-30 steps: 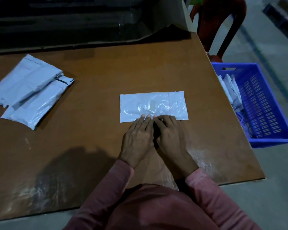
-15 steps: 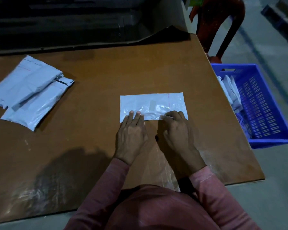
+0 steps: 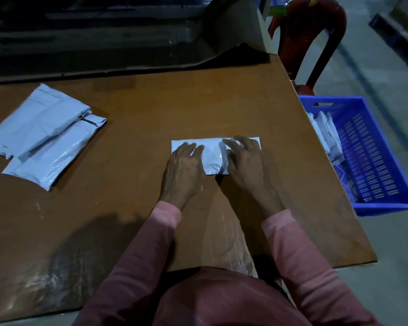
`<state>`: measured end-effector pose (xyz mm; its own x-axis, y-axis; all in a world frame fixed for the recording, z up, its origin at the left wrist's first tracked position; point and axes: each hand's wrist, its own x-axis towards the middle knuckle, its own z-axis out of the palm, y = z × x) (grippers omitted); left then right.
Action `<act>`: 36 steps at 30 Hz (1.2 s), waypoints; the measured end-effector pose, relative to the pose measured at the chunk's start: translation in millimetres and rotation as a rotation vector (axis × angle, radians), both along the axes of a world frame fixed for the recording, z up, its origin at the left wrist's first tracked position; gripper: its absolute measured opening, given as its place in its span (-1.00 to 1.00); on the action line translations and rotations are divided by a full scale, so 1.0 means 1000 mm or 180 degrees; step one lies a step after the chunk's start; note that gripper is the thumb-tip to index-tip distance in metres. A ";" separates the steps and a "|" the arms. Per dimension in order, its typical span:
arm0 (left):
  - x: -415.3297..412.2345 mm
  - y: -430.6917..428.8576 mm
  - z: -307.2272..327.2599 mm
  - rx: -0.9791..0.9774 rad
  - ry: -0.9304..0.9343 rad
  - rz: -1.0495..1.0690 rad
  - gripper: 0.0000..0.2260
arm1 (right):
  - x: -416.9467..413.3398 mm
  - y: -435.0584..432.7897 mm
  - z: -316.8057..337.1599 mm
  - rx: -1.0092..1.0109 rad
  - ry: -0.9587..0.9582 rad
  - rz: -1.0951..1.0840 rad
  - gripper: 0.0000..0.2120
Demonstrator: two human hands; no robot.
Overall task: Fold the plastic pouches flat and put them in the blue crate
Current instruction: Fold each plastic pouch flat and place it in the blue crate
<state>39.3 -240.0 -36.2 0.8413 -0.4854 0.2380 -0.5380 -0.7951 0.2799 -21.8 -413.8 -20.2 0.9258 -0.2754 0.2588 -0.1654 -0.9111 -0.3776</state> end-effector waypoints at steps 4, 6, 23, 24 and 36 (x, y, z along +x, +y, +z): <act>0.001 -0.004 -0.025 0.0078 -0.0269 -0.0189 -0.60 | -0.003 0.010 -0.019 -0.0026 0.0153 0.0057 -0.60; 0.000 -0.004 -0.028 0.0154 -0.0269 -0.0149 -0.59 | -0.004 0.011 -0.019 -0.0021 0.0229 0.0041 -0.59; 0.002 -0.002 -0.027 0.0281 -0.0174 -0.0067 -0.64 | -0.012 0.002 -0.014 0.0249 0.0041 -0.0185 -0.69; 0.003 -0.002 -0.028 0.0278 -0.0127 -0.0061 -0.63 | -0.013 0.002 -0.017 0.0255 0.0002 -0.0172 -0.69; 0.001 -0.001 -0.024 0.0184 -0.0006 -0.0071 -0.63 | -0.007 -0.005 -0.018 -0.0017 -0.0141 -0.0314 -0.72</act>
<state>40.5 -241.4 -60.6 0.8296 -0.5170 0.2108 -0.5562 -0.7978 0.2327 -28.5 -418.9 -38.4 0.8819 -0.3632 0.3007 -0.2377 -0.8932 -0.3818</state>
